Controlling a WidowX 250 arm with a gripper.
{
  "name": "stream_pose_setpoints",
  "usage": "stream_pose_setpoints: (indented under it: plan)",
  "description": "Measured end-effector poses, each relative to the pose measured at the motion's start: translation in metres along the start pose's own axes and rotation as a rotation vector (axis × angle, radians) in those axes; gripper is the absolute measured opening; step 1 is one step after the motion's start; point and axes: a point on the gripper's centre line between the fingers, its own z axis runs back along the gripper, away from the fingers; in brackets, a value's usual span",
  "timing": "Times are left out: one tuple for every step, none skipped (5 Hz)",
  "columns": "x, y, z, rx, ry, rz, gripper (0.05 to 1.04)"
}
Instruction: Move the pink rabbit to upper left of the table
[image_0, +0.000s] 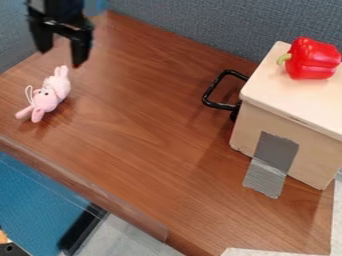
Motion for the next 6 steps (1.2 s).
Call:
stream_pose_setpoints:
  plan:
    - [-0.003, 0.003, -0.019, -0.051, 0.018, -0.040, 1.000]
    - [-0.005, 0.006, -0.032, -0.055, 0.033, -0.064, 1.000]
    - [-0.006, 0.007, -0.050, -0.047, 0.094, -0.039, 1.000]
    - [-0.001, 0.002, -0.062, -0.027, 0.156, -0.059, 0.964]
    - [0.002, -0.002, -0.069, -0.027, 0.203, -0.073, 0.799]
    - [0.006, -0.010, -0.070, -0.035, 0.230, -0.094, 0.539]
